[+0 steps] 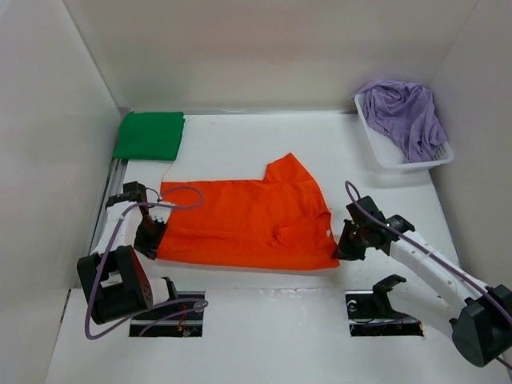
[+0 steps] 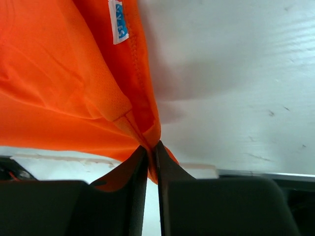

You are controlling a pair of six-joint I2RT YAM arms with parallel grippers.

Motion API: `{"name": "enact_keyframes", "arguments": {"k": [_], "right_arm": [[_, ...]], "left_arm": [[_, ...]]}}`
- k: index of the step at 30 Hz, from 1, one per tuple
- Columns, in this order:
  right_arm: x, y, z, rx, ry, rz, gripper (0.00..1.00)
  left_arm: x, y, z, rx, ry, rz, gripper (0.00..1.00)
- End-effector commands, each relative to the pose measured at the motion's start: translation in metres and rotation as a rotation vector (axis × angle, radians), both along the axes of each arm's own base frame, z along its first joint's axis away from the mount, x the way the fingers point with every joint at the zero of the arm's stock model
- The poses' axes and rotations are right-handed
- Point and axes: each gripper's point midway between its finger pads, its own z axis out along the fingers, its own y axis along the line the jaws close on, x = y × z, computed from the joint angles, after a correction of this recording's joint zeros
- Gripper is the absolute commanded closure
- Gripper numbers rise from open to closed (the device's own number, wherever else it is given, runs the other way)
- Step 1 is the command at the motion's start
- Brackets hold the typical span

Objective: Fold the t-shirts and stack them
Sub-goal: Fold the flattened tshirt in 1/3 of the way, then grap the side of the flattened tshirt furthest away from the robot with both arms

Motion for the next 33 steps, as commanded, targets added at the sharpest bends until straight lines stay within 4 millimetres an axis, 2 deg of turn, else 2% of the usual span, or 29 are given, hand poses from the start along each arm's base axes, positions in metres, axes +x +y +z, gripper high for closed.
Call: {"name": "enact_keyframes", "arguments": {"k": [1,5,7,9,12,13,17,20,21,26,29,33], "right_arm": [[-0.008,-0.011,0.009,-0.055,0.016,-0.030,0.84],[0.000,-0.013,0.023,-0.061,-0.015,-0.001,0.69],[0.012,-0.008,0.041,-0.055,-0.057,0.024,0.63],[0.033,-0.002,0.064,-0.051,-0.103,0.052,0.56],[0.077,0.007,0.095,-0.067,-0.188,0.105,0.51],[0.098,0.012,0.103,-0.078,-0.225,0.127,0.50],[0.190,0.030,0.116,-0.131,-0.312,0.184,0.44],[0.255,0.048,0.114,-0.145,-0.356,0.209,0.40],[0.282,0.054,0.107,-0.155,-0.364,0.221,0.40],[0.366,0.072,0.078,-0.172,-0.383,0.223,0.37],[0.390,0.079,0.055,-0.178,-0.373,0.223,0.35],[0.394,0.082,0.021,-0.199,-0.326,0.244,0.34]], "left_arm": [[-0.015,0.005,0.007,0.024,0.028,-0.024,0.84],[-0.010,0.012,0.019,0.033,0.011,-0.022,0.63],[0.010,0.027,0.039,0.057,-0.062,0.003,0.54],[0.039,0.045,0.066,0.083,-0.161,0.054,0.47],[0.091,0.063,0.101,0.078,-0.343,0.125,0.43],[0.110,0.066,0.108,0.068,-0.404,0.148,0.43],[0.172,0.059,0.109,0.002,-0.540,0.219,0.42],[0.204,0.048,0.096,-0.049,-0.560,0.249,0.42],[0.214,0.043,0.091,-0.073,-0.564,0.258,0.42],[0.255,0.028,0.066,-0.170,-0.553,0.313,0.43],[0.268,0.023,0.051,-0.202,-0.520,0.348,0.43],[0.275,0.018,0.025,-0.211,-0.474,0.346,0.43]]}}
